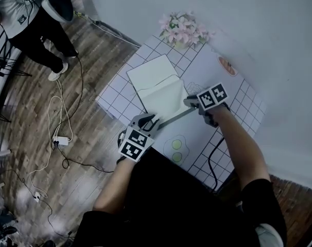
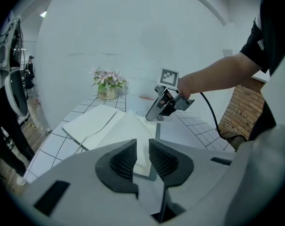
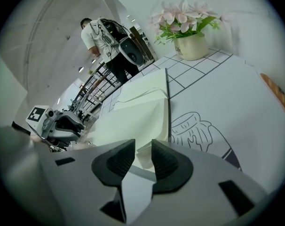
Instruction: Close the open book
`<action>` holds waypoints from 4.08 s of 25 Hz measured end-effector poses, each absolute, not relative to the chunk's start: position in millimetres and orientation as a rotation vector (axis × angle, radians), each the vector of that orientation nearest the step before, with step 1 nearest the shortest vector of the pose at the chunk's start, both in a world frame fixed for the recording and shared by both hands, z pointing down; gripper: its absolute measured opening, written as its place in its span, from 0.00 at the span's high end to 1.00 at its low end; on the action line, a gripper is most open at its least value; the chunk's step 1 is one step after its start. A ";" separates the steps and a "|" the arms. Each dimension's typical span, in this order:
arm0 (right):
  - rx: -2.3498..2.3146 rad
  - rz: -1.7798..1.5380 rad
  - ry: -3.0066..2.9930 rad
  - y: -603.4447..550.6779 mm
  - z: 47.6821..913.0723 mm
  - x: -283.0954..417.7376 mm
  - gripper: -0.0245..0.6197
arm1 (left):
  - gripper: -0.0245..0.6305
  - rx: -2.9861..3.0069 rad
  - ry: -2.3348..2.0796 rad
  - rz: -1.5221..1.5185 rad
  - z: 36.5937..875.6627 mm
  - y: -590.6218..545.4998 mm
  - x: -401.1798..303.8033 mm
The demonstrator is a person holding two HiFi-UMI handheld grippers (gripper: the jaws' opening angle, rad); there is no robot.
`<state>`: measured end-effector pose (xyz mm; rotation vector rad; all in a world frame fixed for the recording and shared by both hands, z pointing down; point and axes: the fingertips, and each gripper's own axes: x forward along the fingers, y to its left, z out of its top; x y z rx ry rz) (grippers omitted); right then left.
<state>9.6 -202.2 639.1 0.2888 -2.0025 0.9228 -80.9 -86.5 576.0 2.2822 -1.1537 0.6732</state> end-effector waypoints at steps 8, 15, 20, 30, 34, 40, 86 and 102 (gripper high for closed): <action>0.398 0.928 -1.939 -203.1 657.8 31.5 0.73 | 0.87 2.286 -1.137 0.667 576.6 -87.5 -79.2; 0.366 1.080 -2.000 -200.6 649.8 29.5 0.94 | 0.87 2.274 -1.125 0.667 580.1 -88.2 -82.1; 0.293 1.189 -2.078 -198.1 627.1 18.7 0.95 | 0.87 2.345 -1.100 0.726 582.3 -85.1 -74.9; 0.264 1.194 -2.221 -220.5 582.5 -13.9 0.95 | 0.73 2.410 -1.127 0.784 573.7 -77.5 -74.0; 0.234 1.259 -2.275 -222.9 564.5 -29.9 0.95 | 0.71 2.410 -1.204 0.921 576.5 -84.2 -82.2; 0.235 1.326 -2.294 -216.8 548.1 -38.1 0.95 | 0.69 2.454 -1.222 1.142 583.7 -112.9 -69.2; 0.470 0.792 -2.087 -95.9 651.1 173.5 0.62 | 0.91 2.582 -1.018 1.459 540.2 -127.3 13.2; 0.431 0.878 -2.125 -77.2 654.3 177.9 0.61 | 0.85 2.341 -1.217 1.737 582.5 -129.2 -37.2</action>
